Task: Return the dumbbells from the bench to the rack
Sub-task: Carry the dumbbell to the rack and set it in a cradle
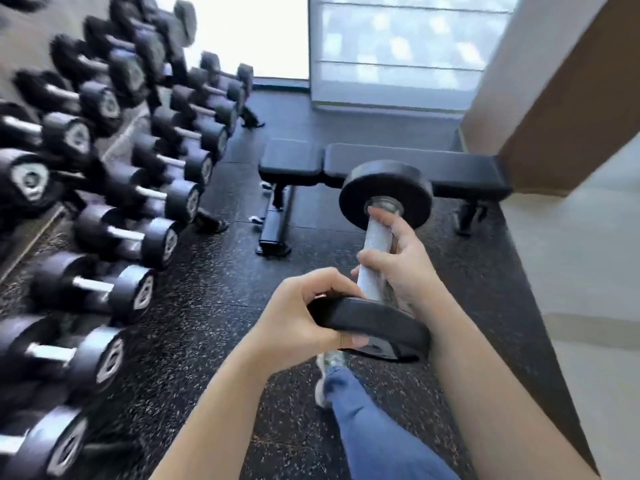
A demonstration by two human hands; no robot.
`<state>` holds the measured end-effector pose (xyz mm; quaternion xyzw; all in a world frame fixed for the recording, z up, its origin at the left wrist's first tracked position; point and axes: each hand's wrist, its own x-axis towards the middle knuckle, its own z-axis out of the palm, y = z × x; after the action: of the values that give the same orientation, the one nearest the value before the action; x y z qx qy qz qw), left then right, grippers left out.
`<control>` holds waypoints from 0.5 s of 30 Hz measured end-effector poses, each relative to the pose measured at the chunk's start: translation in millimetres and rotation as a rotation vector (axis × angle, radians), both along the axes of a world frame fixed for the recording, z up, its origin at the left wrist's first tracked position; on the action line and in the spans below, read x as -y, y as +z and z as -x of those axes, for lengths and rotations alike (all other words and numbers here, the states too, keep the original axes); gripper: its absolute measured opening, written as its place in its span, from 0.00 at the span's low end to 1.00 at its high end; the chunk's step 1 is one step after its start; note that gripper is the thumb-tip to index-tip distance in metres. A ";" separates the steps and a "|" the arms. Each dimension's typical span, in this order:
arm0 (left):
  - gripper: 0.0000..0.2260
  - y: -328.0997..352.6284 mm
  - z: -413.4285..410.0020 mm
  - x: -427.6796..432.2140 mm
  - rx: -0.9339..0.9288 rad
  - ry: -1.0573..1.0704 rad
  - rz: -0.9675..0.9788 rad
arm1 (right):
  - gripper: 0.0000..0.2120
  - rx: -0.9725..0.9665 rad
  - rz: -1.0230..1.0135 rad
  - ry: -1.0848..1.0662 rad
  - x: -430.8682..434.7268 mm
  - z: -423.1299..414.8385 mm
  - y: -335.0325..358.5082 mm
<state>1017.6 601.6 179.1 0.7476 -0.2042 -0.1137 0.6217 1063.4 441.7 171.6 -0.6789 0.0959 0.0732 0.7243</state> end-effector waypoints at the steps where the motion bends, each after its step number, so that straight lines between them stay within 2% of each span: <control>1: 0.14 -0.4 -18.0 -7.2 -0.002 0.031 0.002 | 0.28 0.004 -0.007 0.027 -8.6 -23.6 -2.1; 7: 0.13 5.9 -132.5 -49.7 -0.025 0.188 -0.001 | 0.28 0.021 0.006 0.174 -62.9 -161.8 -0.7; 15: 0.13 17.0 -232.4 -112.8 -0.029 0.350 -0.008 | 0.27 0.003 -0.034 0.328 -135.6 -283.0 8.4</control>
<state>1250.0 714.4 196.2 0.7725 -0.0615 -0.0156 0.6318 1346.4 577.3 180.0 -0.6731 -0.0185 0.1908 0.7142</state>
